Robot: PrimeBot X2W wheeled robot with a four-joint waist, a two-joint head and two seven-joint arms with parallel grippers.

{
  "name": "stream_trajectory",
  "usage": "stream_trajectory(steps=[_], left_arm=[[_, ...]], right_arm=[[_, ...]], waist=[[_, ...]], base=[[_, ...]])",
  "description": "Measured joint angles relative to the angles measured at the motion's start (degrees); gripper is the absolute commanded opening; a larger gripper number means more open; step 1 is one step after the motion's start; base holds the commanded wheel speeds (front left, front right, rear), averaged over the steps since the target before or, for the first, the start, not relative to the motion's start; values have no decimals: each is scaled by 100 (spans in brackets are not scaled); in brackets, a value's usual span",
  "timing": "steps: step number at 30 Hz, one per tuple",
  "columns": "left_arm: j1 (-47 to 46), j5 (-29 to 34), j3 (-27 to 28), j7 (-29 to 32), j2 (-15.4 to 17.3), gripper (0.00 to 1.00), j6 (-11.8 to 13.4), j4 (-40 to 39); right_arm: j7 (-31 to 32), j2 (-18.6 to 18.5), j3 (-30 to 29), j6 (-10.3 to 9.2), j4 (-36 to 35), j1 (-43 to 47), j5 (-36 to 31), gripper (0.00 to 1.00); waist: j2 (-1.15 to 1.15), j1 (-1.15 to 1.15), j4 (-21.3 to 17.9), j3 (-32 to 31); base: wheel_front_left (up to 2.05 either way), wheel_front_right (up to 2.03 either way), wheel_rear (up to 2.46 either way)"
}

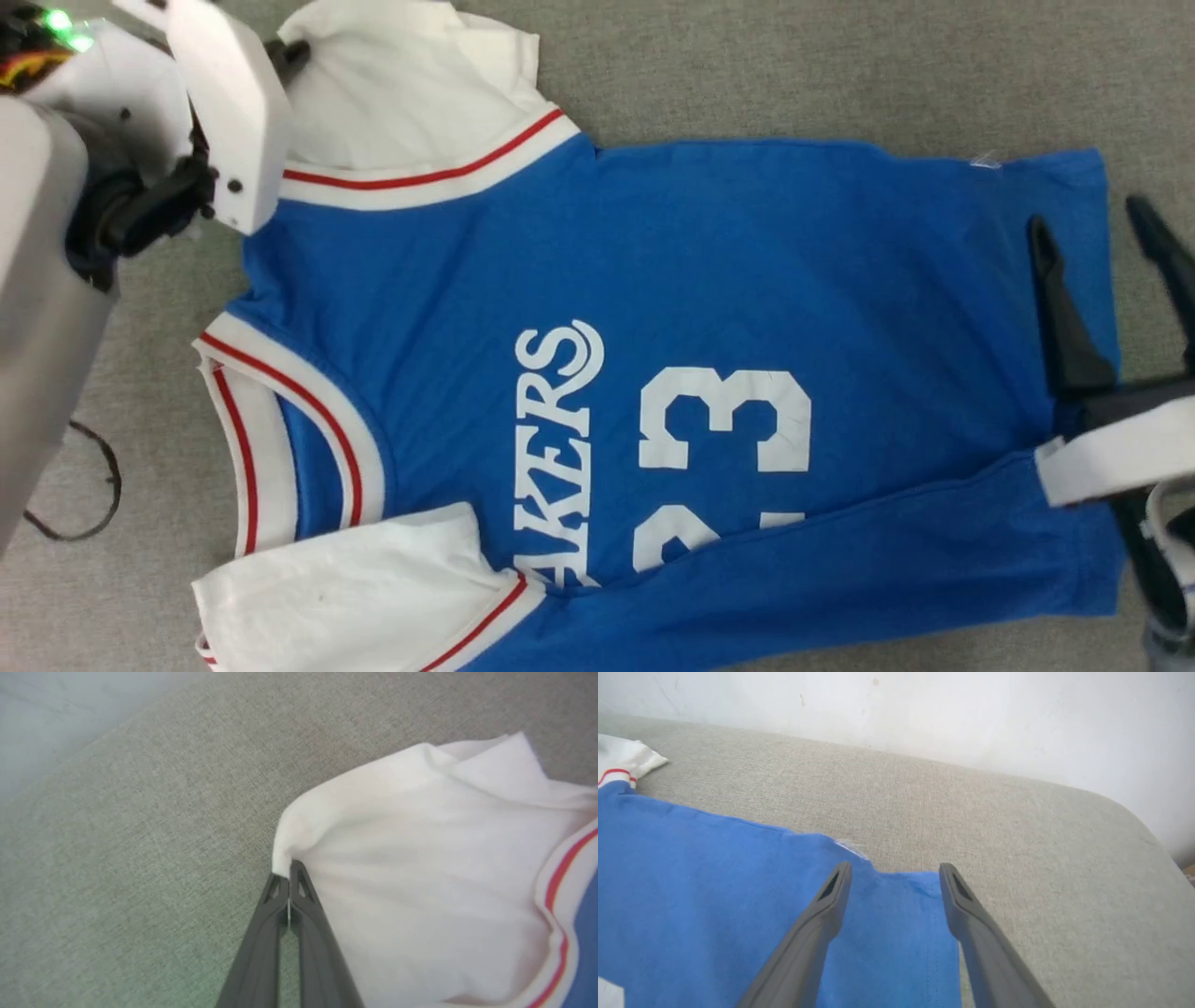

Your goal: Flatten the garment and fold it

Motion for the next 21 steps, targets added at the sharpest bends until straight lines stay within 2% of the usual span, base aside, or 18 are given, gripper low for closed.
stream_trajectory(steps=[4, 8, 12, 17, 21], left_arm=[[140, -36, -89, -214, 8, 0, 0, 70], [233, -53, -153, -309, 4, 0, 0, 127], [263, -97, -187, -368, 8, 0, -1, 143], [261, -120, -203, -416, -9, 0, -1, 135], [233, -148, -210, -428, -37, 0, -1, 115]], right_arm=[[356, -313, 96, 0, -246, -493, 104, 100], [1017, -497, 21, 0, -308, -1174, 410, 100], [1983, -848, -145, 0, 35, -1727, 528, 100], [3602, -1089, -197, -1, 611, -1917, 846, 100], [4247, -1311, -127, 0, 750, -1928, 1042, 100]], waist=[[0, 0, 39, -143], [0, 0, 76, -271], [0, -1, 123, -290], [1, 0, 187, -226], [1, 0, 245, -177]], base=[[0, 0, 0], [0, 0, 0], [0, 0, 0], [0, 0, 0], [0, 0, 0]])
